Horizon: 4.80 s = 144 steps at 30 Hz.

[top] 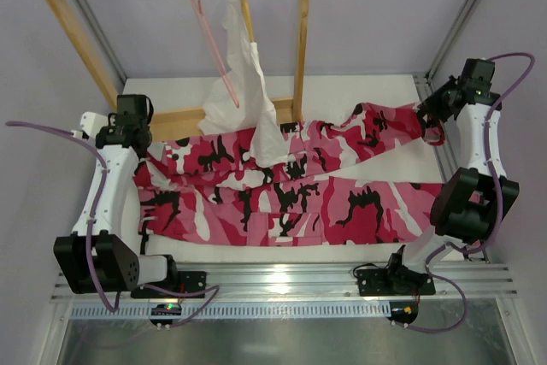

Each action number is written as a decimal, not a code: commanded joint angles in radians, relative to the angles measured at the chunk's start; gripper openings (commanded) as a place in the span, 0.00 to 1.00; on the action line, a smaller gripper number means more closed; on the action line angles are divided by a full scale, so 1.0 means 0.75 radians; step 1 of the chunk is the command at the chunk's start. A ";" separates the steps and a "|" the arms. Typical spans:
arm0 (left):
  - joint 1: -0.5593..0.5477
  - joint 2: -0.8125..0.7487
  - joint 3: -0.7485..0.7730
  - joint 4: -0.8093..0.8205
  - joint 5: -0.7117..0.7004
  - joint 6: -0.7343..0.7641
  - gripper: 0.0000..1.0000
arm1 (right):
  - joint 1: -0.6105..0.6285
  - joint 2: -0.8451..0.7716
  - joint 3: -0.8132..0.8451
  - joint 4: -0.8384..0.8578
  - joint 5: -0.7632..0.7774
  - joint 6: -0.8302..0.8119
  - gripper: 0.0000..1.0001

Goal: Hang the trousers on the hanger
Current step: Fold the trousers

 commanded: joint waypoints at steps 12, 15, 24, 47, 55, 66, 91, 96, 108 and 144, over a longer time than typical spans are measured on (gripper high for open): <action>0.281 -0.081 0.149 0.177 0.130 0.230 0.01 | -0.078 -0.054 0.375 -0.180 0.106 -0.033 0.04; 0.326 -0.065 0.163 0.183 0.179 0.254 0.01 | -0.149 -0.087 0.330 -0.161 0.091 -0.029 0.04; 0.387 -0.069 0.161 0.230 0.328 0.383 0.00 | -0.225 -0.142 0.290 -0.149 0.106 -0.068 0.04; 0.721 -0.281 -0.129 0.245 0.619 0.441 0.00 | -0.456 -0.269 -0.189 0.151 0.112 0.053 0.04; 0.799 -0.384 -0.282 0.226 0.637 0.438 0.01 | -0.528 -0.377 -0.379 0.182 0.163 0.094 0.04; 0.942 -0.451 -0.471 0.139 0.674 0.408 0.00 | -0.658 -0.481 -0.580 0.180 0.153 0.100 0.04; 0.944 -0.576 -0.473 0.042 0.766 0.424 0.55 | -0.647 -0.676 -0.645 0.077 -0.080 0.057 0.61; 0.946 -0.453 -0.473 0.075 0.836 0.498 0.54 | -0.161 -0.596 -0.586 0.062 0.018 -0.031 0.62; 0.946 -0.099 -0.524 0.185 0.750 0.547 0.57 | -0.159 -0.420 -0.917 0.184 0.214 -0.006 0.56; 0.792 0.246 -0.354 0.106 0.275 0.496 0.55 | -0.105 -0.387 -1.087 0.332 0.378 0.108 0.51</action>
